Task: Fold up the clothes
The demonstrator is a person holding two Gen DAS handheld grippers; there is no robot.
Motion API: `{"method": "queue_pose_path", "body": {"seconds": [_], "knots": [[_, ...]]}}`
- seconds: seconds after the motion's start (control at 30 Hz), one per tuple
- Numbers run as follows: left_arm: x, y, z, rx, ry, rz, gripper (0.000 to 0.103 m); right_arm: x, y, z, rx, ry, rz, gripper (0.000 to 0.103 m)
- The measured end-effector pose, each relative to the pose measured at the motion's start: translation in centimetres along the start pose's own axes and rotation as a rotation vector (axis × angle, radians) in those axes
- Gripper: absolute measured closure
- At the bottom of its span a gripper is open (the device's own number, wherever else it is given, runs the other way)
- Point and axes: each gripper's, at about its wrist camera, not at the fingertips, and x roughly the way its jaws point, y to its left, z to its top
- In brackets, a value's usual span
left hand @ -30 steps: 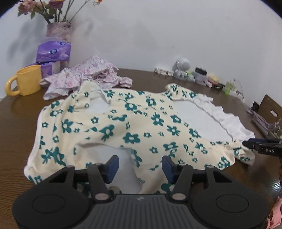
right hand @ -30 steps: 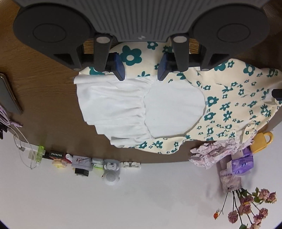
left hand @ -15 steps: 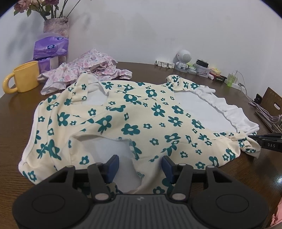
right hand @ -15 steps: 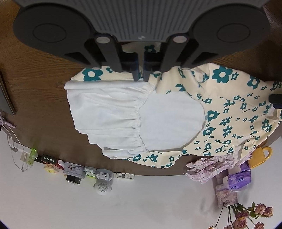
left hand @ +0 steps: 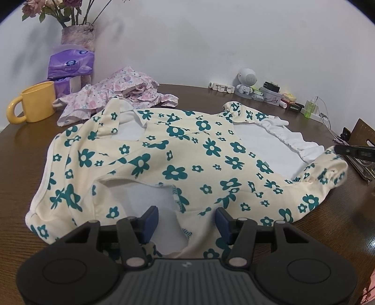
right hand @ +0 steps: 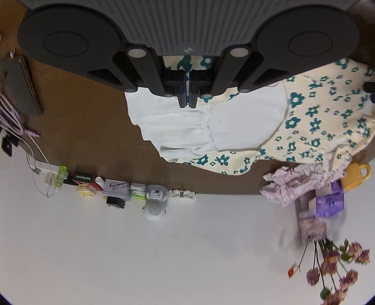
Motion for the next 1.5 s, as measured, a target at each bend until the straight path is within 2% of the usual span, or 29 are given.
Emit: {"method": "queue_pose_path", "body": {"seconds": [0.23,0.33,0.43,0.57,0.63,0.73,0.83,0.9,0.97,1.03,1.17,1.33,1.5], "knots": [[0.0,-0.1,-0.1,0.008,-0.001,0.004,0.050,5.2,1.1,-0.7,-0.069,0.091,-0.028,0.102],[0.0,-0.1,-0.1,0.012,-0.001,0.008,0.050,6.2,1.7,-2.1,-0.098,0.123,-0.040,0.102],[0.0,-0.2,-0.1,0.020,-0.002,0.013,0.050,5.7,1.9,-2.7,-0.124,0.116,-0.049,0.101],[0.0,-0.2,-0.1,0.024,-0.003,0.016,0.050,3.8,-0.8,-2.1,0.026,0.086,-0.011,0.096],[0.0,-0.2,-0.1,0.024,-0.003,0.017,0.050,2.2,-3.1,-1.7,0.159,0.043,0.001,0.096],[0.0,-0.3,-0.1,0.023,-0.002,0.019,0.050,-0.6,-4.1,-1.5,0.254,-0.033,0.041,0.096],[0.0,-0.4,-0.1,0.028,0.000,0.025,0.050,-2.5,-1.5,-1.1,0.199,-0.087,0.142,0.095],[0.1,-0.4,-0.2,0.029,-0.002,0.028,0.050,-2.6,1.0,-1.1,0.118,-0.087,0.204,0.094],[0.0,-0.5,-0.2,0.030,-0.005,0.029,0.050,-1.9,3.5,-1.4,0.035,-0.066,0.225,0.093],[0.0,-0.5,-0.3,0.030,-0.008,0.029,0.050,-0.9,5.3,-2.1,-0.030,-0.034,0.207,0.093],[0.0,-0.4,-0.3,0.034,-0.008,0.028,0.050,0.4,5.3,-3.5,-0.053,0.017,0.139,0.093],[0.0,-0.5,-0.4,0.047,-0.008,0.035,0.050,0.4,3.3,-4.5,-0.001,0.039,0.065,0.093],[0.0,-0.9,-0.5,0.055,-0.010,0.048,0.050,1.1,3.0,-5.1,-0.002,0.052,0.057,0.093]]}}
